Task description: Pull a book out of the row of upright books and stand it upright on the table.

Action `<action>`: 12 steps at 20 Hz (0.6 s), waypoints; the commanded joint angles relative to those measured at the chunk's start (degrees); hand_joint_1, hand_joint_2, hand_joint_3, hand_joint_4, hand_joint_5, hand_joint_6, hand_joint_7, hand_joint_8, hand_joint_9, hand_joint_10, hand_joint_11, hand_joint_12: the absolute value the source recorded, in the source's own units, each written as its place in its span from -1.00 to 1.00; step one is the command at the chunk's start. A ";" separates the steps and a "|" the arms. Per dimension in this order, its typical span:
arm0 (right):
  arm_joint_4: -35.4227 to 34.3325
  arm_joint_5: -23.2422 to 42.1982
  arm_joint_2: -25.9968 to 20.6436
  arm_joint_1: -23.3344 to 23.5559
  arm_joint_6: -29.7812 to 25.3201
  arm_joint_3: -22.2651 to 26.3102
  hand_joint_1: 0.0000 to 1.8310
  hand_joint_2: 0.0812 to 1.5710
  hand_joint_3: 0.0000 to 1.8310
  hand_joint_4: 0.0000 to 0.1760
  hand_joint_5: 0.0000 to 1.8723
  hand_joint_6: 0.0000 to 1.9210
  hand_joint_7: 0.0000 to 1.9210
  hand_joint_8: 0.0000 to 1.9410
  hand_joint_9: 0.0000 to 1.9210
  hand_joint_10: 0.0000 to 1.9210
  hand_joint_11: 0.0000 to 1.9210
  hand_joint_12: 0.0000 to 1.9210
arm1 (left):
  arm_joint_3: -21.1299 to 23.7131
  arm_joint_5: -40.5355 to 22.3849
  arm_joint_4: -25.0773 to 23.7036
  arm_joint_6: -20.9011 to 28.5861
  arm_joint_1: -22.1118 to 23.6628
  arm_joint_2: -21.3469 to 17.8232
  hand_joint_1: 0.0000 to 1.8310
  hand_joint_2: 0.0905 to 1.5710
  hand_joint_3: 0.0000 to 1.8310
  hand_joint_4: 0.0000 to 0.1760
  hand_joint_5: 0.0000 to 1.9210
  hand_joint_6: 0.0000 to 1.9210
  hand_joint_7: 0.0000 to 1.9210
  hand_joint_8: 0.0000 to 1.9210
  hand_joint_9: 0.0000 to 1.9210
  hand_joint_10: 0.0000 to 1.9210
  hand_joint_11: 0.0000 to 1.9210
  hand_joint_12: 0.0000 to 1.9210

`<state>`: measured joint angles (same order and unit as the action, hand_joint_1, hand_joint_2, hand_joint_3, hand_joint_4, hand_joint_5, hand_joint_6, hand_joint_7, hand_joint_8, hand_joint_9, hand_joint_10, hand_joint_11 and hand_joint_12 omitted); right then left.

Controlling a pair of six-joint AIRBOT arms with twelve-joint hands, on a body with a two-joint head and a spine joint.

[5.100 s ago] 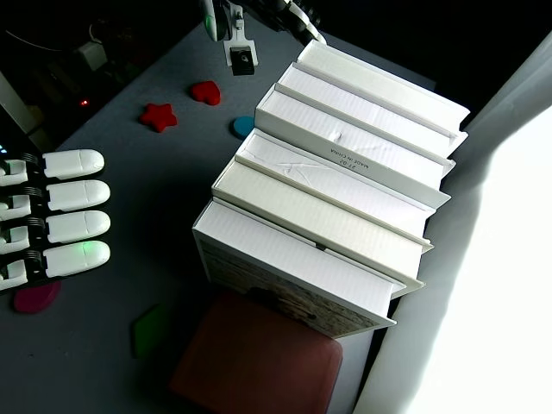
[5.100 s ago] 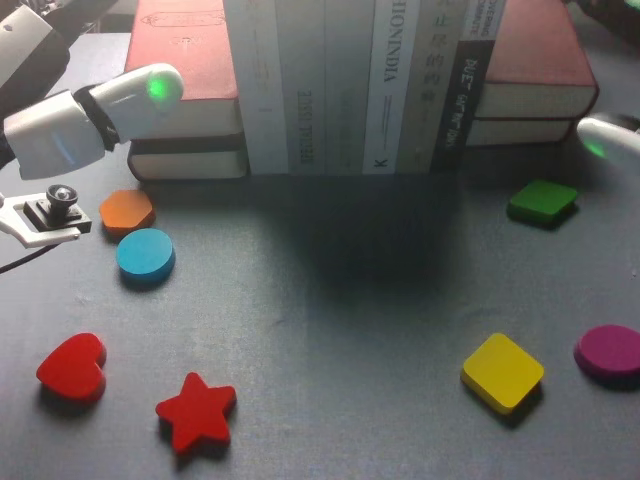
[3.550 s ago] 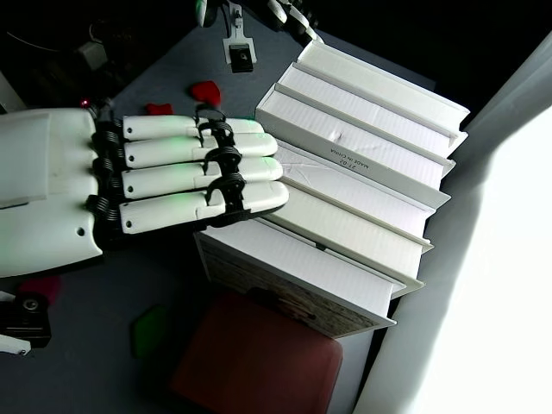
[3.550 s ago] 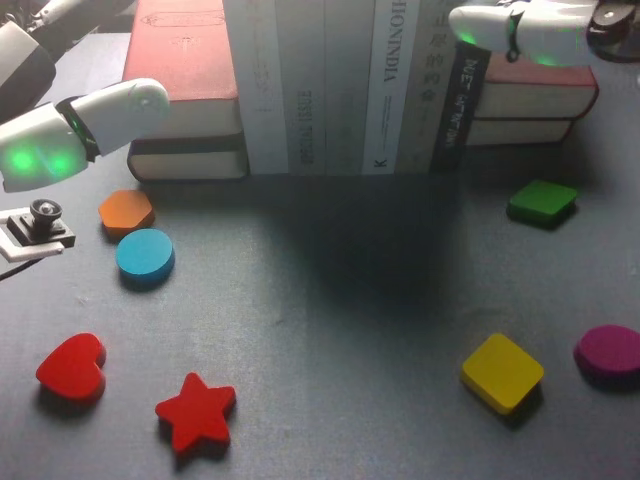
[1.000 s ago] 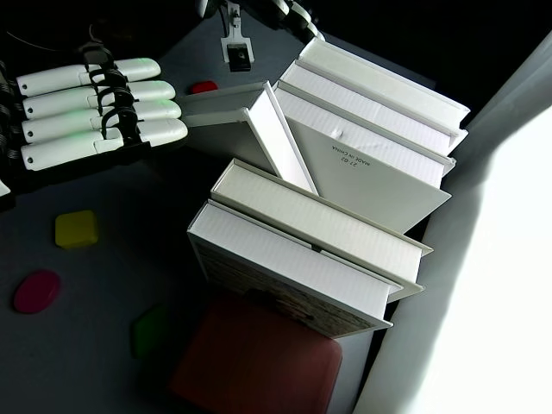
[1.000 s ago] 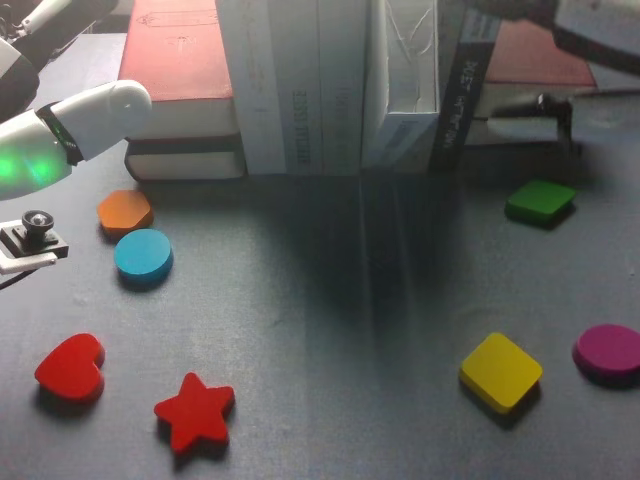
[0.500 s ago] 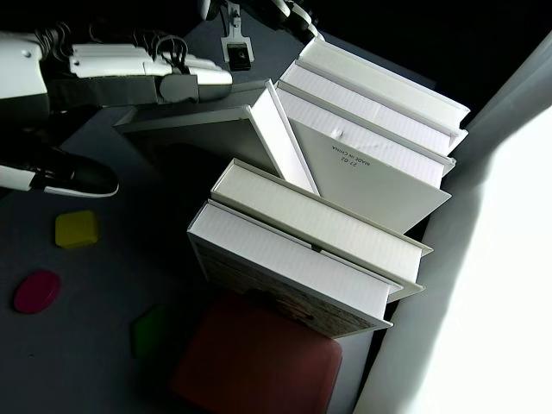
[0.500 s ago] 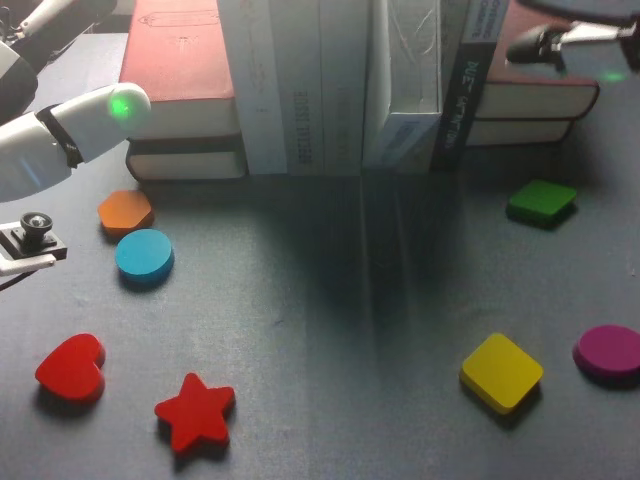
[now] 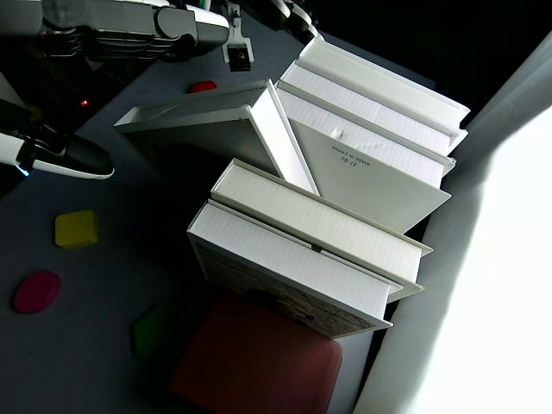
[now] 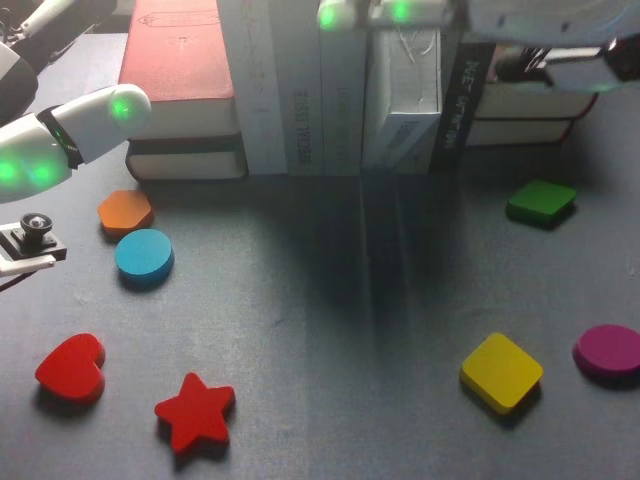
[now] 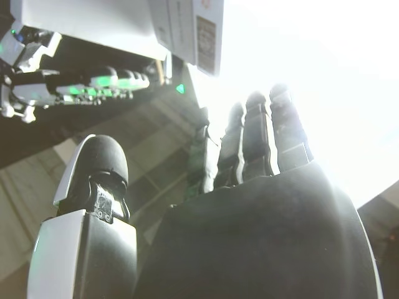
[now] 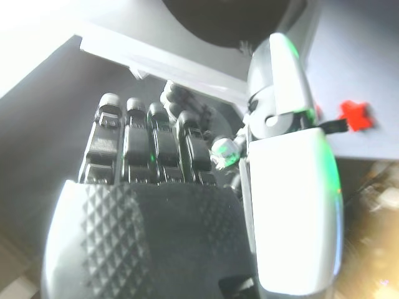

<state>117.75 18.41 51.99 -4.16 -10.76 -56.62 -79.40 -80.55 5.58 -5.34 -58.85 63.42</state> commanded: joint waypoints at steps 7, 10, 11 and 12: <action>19.21 -1.77 7.23 -0.76 -17.49 -4.84 0.39 0.35 -1.00 -1.00 0.33 -0.65 -0.09 0.25 -0.27 0.13 -0.59 0.81 | -0.39 -6.82 1.45 0.35 0.47 0.37 -0.65 0.64 -1.00 -0.17 -0.86 -0.99 -1.00 -1.00 -1.00 -1.00 -1.00 -1.00; 19.17 -1.05 7.89 -0.83 -17.85 -5.05 0.46 0.43 -1.00 -1.00 0.08 -0.14 -0.04 0.22 -0.25 0.54 -0.47 0.84 | -0.52 -6.82 1.39 0.35 0.69 0.55 -0.65 0.64 -1.00 0.22 -0.86 -0.99 -1.00 -1.00 -1.00 -1.00 -1.00 -1.00; 18.94 -0.92 7.89 -0.82 -17.84 -4.88 0.47 0.46 -1.00 -1.00 0.02 0.02 -0.08 0.25 -0.31 0.56 -0.48 0.83 | -0.56 -6.82 1.39 0.35 0.69 0.63 -0.66 0.65 -1.00 0.19 -0.86 -1.00 -1.00 -1.00 -1.00 -1.00 -1.00 -1.00; 18.75 -0.78 7.85 -0.78 -17.81 -4.70 0.47 0.49 -1.00 -1.00 -0.04 0.16 -0.10 0.26 -0.35 0.59 -0.49 0.84 | -0.58 -6.81 1.39 0.36 0.69 0.67 -0.68 0.66 -1.00 0.19 -0.86 -1.00 -1.00 -1.00 -1.00 -1.00 -1.00 -1.00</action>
<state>137.14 22.63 60.10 -5.43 -28.16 -61.34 -79.64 -80.51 5.54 -5.32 -58.78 63.77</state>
